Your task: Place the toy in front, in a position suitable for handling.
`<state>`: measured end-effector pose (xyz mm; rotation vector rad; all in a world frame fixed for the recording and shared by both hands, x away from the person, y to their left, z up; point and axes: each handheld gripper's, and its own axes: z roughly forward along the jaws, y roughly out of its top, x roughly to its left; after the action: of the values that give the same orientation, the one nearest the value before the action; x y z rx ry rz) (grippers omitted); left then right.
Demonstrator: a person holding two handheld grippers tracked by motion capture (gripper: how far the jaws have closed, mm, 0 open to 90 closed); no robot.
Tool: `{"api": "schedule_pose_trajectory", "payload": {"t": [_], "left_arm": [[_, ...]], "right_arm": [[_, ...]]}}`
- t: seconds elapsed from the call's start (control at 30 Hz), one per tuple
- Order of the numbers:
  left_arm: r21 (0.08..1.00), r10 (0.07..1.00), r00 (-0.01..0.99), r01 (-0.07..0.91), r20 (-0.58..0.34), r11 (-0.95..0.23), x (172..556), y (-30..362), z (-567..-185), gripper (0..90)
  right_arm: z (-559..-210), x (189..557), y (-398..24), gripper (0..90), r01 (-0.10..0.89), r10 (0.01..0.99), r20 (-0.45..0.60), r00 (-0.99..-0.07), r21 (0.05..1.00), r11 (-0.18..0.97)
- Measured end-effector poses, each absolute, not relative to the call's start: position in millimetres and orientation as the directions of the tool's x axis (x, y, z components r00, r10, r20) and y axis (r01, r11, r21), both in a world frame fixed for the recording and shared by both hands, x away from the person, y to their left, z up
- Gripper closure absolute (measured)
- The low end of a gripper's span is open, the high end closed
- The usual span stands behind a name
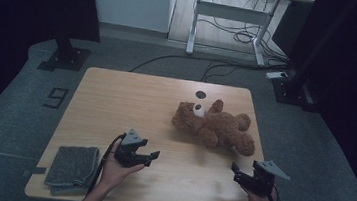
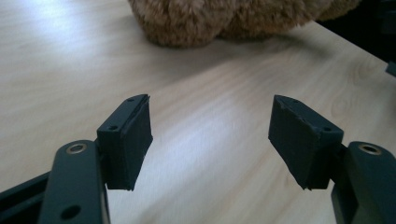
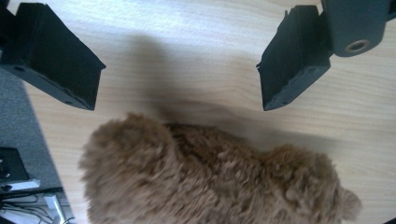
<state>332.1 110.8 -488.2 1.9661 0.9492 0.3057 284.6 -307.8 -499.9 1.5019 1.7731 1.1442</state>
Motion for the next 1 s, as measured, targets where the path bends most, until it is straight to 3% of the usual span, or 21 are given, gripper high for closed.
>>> {"api": "schedule_pose_trajectory", "payload": {"t": [0.23, 0.73, 1.0], "left_arm": [[0.803, 0.756, 0.646, 0.501, -0.101, -0.322, 366, 84, -489, 28.5], [0.79, 0.763, 0.634, 0.53, -0.129, -0.307, 434, 47, -489, 26.7], [0.782, 0.752, 0.641, 0.544, -0.153, -0.305, 455, 30, -499, 27.4]], "right_arm": [[-495, 297, -315, 10.1, 0.501, 0.961, 0.123, -0.246, 0.865, 0.017], [-480, 349, -320, 8.6, 0.503, 0.965, 0.081, -0.25, 0.862, 0.058], [-490, 379, -309, 13.8, 0.565, 0.96, 0.047, -0.276, 0.816, 0.123]]}}
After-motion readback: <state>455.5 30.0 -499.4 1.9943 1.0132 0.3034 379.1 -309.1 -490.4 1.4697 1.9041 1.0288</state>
